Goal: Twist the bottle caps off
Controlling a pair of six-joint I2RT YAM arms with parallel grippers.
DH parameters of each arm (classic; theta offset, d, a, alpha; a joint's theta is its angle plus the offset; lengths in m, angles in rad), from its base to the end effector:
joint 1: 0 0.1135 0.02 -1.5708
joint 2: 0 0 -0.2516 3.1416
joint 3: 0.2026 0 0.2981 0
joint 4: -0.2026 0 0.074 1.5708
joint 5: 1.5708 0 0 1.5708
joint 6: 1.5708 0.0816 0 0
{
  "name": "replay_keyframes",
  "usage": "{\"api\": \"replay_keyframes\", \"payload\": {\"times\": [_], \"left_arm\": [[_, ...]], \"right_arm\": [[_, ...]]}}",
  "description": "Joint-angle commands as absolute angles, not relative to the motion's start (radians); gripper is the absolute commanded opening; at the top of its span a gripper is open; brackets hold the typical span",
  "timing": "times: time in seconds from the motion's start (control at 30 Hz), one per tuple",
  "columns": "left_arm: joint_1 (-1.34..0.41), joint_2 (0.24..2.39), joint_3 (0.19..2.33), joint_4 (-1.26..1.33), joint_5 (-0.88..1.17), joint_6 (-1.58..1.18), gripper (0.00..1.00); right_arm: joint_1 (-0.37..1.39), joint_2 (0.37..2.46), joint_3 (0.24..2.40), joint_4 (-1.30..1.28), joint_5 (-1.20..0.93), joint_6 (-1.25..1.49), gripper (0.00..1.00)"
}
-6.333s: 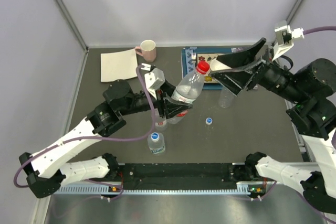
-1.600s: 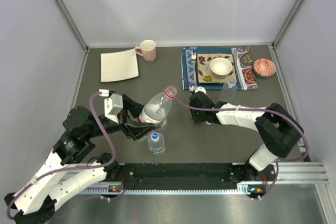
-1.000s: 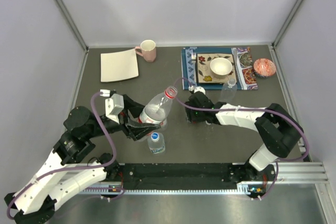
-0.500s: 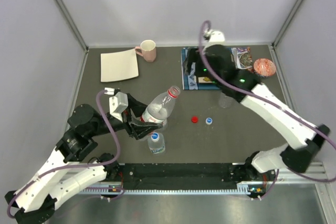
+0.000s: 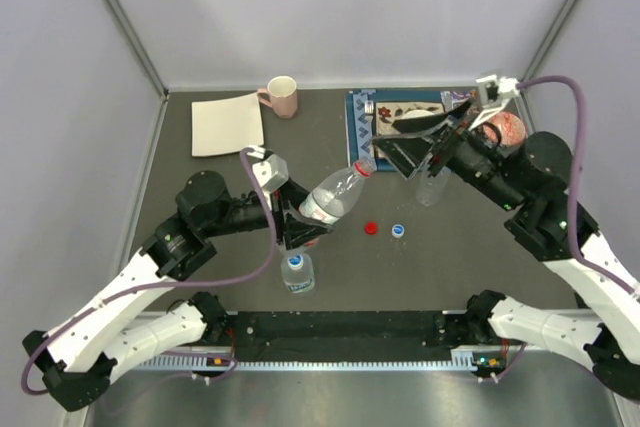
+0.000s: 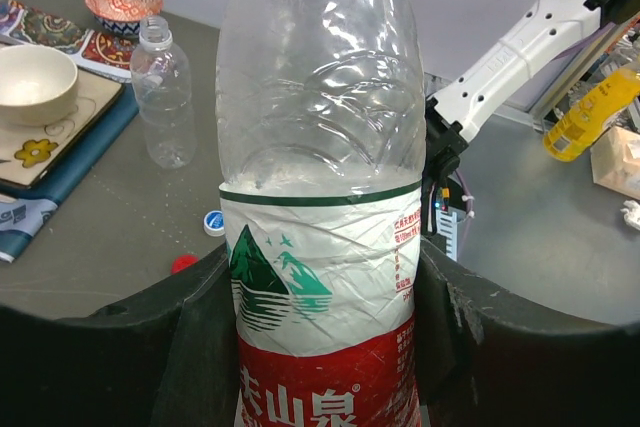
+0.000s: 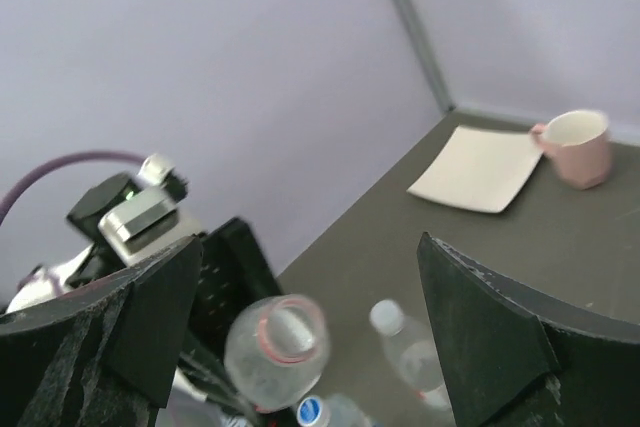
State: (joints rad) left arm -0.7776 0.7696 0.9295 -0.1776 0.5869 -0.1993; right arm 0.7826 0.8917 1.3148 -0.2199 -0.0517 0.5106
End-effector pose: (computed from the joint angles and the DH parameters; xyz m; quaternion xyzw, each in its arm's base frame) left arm 0.1535 -0.2146 0.3918 0.3890 0.5967 -0.4970 0.4956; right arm 0.1785 0.1834 0.5152 -0.1055 0.6230 0.4799 0.6087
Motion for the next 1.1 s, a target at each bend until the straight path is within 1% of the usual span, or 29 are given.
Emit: {"api": "replay_keyframes", "payload": {"times": [0.0,0.23,0.33,0.47,0.5,0.53,0.57,0.63,0.67,0.73,0.77,0.83,0.87,0.93,0.97,1.0,1.03,1.07], "left_arm": [[-0.776,0.808,0.989,-0.089,0.621,-0.198,0.60],[-0.776,0.839,1.000,-0.063,0.632,-0.213,0.60],[-0.776,0.841,1.005,-0.061,0.629,-0.210,0.60],[-0.778,0.844,1.008,-0.061,0.621,-0.209,0.60],[-0.778,0.844,1.009,-0.061,0.620,-0.209,0.60],[-0.778,0.845,1.009,-0.061,0.617,-0.209,0.60],[-0.779,0.847,1.009,-0.061,0.615,-0.210,0.60],[-0.778,0.851,1.011,-0.061,0.615,-0.209,0.60],[-0.778,0.851,1.012,-0.058,0.617,-0.209,0.60],[-0.778,0.854,1.014,-0.060,0.618,-0.210,0.60],[-0.778,0.857,1.015,-0.060,0.618,-0.210,0.60],[-0.779,0.859,1.019,-0.060,0.615,-0.212,0.62],[-0.779,0.859,1.019,-0.060,0.611,-0.212,0.63],[-0.779,0.859,1.019,-0.060,0.604,-0.212,0.69],[-0.779,0.858,1.019,-0.060,0.592,-0.213,0.71],[-0.779,0.856,1.016,-0.060,0.588,-0.213,0.74],[-0.779,0.853,1.017,-0.060,0.581,-0.213,0.82],[-0.778,0.848,1.016,-0.060,0.563,-0.215,0.85]], "right_arm": [[0.787,0.930,1.289,-0.135,-0.311,0.595,0.89],[0.787,0.960,1.266,-0.158,-0.347,0.597,0.88],[0.787,0.962,1.255,-0.160,-0.350,0.600,0.85],[0.788,0.959,1.244,-0.160,-0.356,0.607,0.78],[0.788,0.954,1.238,-0.155,-0.356,0.607,0.71],[0.787,0.953,1.235,-0.155,-0.356,0.609,0.68],[0.787,0.953,1.233,-0.155,-0.359,0.611,0.62],[0.787,0.946,1.226,-0.155,-0.356,0.611,0.56],[0.787,0.943,1.224,-0.153,-0.356,0.611,0.51],[0.787,0.939,1.216,-0.152,-0.351,0.609,0.44],[0.787,0.936,1.216,-0.153,-0.353,0.607,0.36],[0.787,0.931,1.215,-0.153,-0.351,0.607,0.25],[0.787,0.931,1.215,-0.153,-0.353,0.607,0.15],[0.787,0.927,1.215,-0.153,-0.350,0.611,0.06],[0.787,0.927,1.215,-0.155,-0.348,0.607,0.00],[0.787,0.923,1.216,-0.158,-0.344,0.606,0.00],[0.787,0.920,1.218,-0.161,-0.331,0.603,0.00],[0.785,0.916,1.223,-0.170,-0.324,0.598,0.00]]}}
